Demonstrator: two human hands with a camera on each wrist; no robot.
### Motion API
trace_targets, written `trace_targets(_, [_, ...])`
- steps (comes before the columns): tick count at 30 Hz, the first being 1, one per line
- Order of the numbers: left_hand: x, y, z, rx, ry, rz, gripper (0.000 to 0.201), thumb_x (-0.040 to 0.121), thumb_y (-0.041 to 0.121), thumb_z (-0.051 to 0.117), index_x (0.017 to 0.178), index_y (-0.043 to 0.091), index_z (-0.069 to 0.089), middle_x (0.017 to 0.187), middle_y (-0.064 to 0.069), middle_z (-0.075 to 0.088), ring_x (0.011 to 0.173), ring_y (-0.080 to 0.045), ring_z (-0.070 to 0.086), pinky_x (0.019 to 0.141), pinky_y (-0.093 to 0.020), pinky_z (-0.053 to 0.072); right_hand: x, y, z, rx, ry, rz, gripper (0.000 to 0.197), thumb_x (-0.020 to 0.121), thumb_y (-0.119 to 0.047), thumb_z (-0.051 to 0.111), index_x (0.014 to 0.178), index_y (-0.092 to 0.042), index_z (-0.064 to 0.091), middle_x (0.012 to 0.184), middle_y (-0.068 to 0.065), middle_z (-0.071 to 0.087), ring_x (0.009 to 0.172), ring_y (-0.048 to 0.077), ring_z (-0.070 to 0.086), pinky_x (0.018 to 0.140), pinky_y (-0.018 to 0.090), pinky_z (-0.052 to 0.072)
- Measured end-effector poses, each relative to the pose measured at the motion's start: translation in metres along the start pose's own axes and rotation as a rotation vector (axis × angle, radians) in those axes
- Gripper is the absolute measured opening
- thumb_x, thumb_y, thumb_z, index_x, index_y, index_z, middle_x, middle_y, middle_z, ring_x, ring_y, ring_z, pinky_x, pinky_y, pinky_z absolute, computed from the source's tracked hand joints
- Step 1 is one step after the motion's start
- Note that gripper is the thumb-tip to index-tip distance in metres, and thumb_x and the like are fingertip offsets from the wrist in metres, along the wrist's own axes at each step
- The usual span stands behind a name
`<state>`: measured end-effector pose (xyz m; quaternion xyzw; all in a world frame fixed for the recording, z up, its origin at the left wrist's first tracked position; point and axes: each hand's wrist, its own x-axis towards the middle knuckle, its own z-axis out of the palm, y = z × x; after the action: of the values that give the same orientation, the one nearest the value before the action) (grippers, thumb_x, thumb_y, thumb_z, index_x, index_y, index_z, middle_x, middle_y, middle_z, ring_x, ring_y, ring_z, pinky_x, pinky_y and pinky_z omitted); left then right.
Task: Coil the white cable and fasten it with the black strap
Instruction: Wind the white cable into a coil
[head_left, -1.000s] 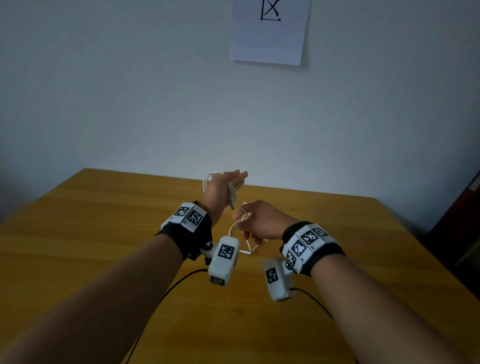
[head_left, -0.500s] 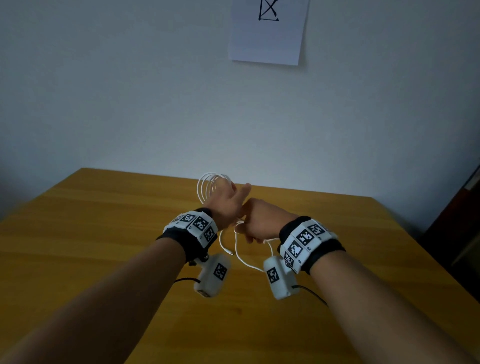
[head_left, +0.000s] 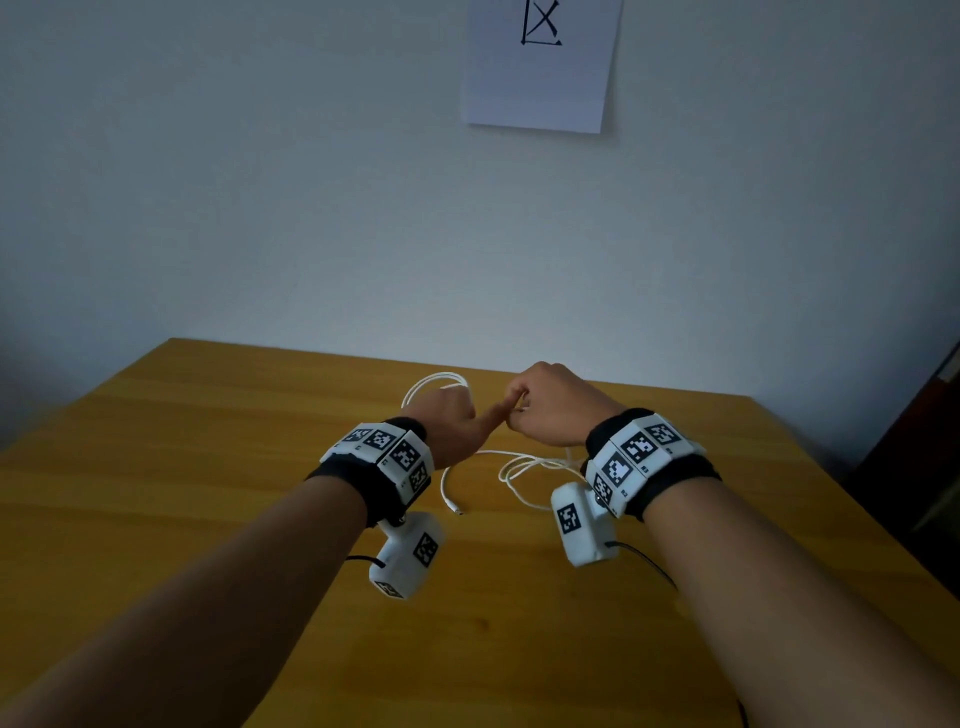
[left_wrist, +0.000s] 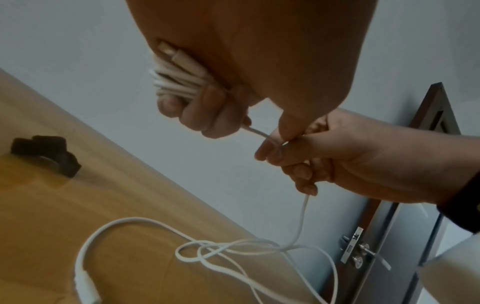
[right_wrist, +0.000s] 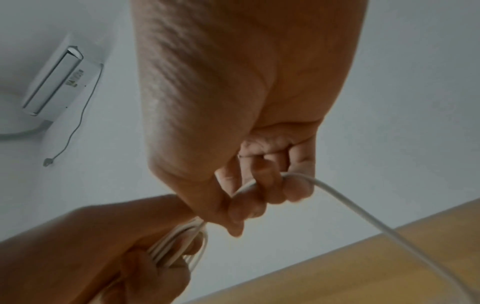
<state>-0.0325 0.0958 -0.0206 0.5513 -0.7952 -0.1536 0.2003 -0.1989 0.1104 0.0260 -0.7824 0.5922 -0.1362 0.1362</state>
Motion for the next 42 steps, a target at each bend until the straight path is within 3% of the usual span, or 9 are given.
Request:
trace_targets(6, [0.005,-0.004,-0.007,-0.101,0.031,-0.024,0.048,0.084,0.049,0.060,0.058,0.010,0.051,0.049,-0.001,0.042,0.046,-0.021,0.040,0.049,-0.028,0.032,0.005,0.015,-0.009,0.046,0.060,0.048,0.022,0.093,-0.035,0.072,0.094,-0.013,0.077,0.087,0.000,0.071,0.082,0.016,0.066,0.068,0.028,0.050])
trace_targets(11, [0.003,0.001,-0.011,-0.148,-0.090,-0.116,0.050,0.093,0.052,0.049,0.066,0.009,0.049,0.061,-0.004,0.047,0.054,-0.020,0.042,0.056,-0.030,0.035,0.005,0.018,-0.011,0.110,0.078,0.033,0.033,0.093,-0.039,0.073,0.091,-0.006,0.075,0.087,0.012,0.076,0.070,0.018,0.063,0.074,0.036,0.055])
trace_targets(20, [-0.007,0.018,-0.032,-1.324,-0.405,-0.180,0.047,0.099,0.029,0.040,0.057,0.025,0.021,0.043,0.007,0.016,0.043,-0.015,0.006,0.046,-0.025,0.007,0.012,0.019,-0.008,0.266,0.093,0.025,0.057,0.101,-0.057,0.050,0.078,-0.011,0.074,0.063,0.007,0.075,0.061,0.019,0.071,0.073,0.034,0.055])
trace_targets(25, [-0.005,0.023,-0.039,-1.746,-0.461,-0.035,0.046,0.099,0.033,0.032,0.056,0.025,0.020,0.050,0.006,0.010,0.042,-0.014,0.009,0.047,-0.025,0.013,0.014,0.013,0.001,0.297,0.023,0.058,0.038,0.105,-0.030,0.048,0.079,-0.014,0.071,0.070,0.008,0.078,0.069,0.019,0.072,0.092,0.045,0.056])
trace_targets(30, [-0.005,0.027,-0.040,-2.013,-0.376,0.083,0.043,0.098,0.032,0.036,0.056,0.019,0.039,0.051,0.002,0.039,0.049,-0.015,0.041,0.063,-0.028,0.031,0.011,0.010,0.013,0.159,-0.120,0.022,0.010,0.088,-0.025,0.072,0.079,-0.020,0.074,0.075,-0.002,0.077,0.082,0.018,0.075,0.084,0.037,0.058])
trace_targets(33, [-0.001,0.028,-0.044,-2.041,-0.171,0.123,0.044,0.100,0.029,0.031,0.060,0.017,0.043,0.078,-0.012,0.070,0.079,-0.028,0.067,0.081,-0.034,0.042,0.006,0.008,0.020,0.094,-0.176,0.007,0.023,0.081,-0.029,0.085,0.098,-0.022,0.073,0.090,-0.002,0.076,0.088,0.013,0.072,0.084,0.033,0.058])
trace_targets(36, [-0.001,0.029,-0.047,-1.901,-0.056,0.179,0.039,0.102,0.029,0.027,0.067,0.018,0.039,0.119,-0.022,0.068,0.119,-0.034,0.061,0.112,-0.042,0.033,0.002,0.005,0.024,0.089,-0.254,0.006,0.035,0.078,-0.025,0.088,0.108,-0.019,0.071,0.090,-0.004,0.077,0.090,0.012,0.073,0.089,0.035,0.058])
trace_targets(39, [0.003,0.021,-0.038,-1.563,0.082,0.162,0.058,0.102,0.032,0.026,0.075,0.015,0.074,0.129,-0.015,0.064,0.130,-0.023,0.054,0.115,-0.037,0.027,-0.001,0.001,0.023,0.084,-0.276,-0.013,0.040,0.077,-0.030,0.088,0.112,-0.020,0.072,0.092,-0.007,0.076,0.089,0.008,0.071,0.087,0.034,0.059])
trace_targets(42, [0.009,0.014,-0.025,-1.061,0.245,0.092,0.054,0.095,0.046,0.030,0.108,0.021,0.076,0.123,-0.008,0.064,0.118,-0.014,0.054,0.104,-0.027,0.032,-0.005,-0.006,0.018,0.017,-0.274,-0.029,0.034,0.080,-0.046,0.081,0.105,-0.024,0.075,0.094,-0.007,0.070,0.088,0.009,0.066,0.084,0.034,0.056])
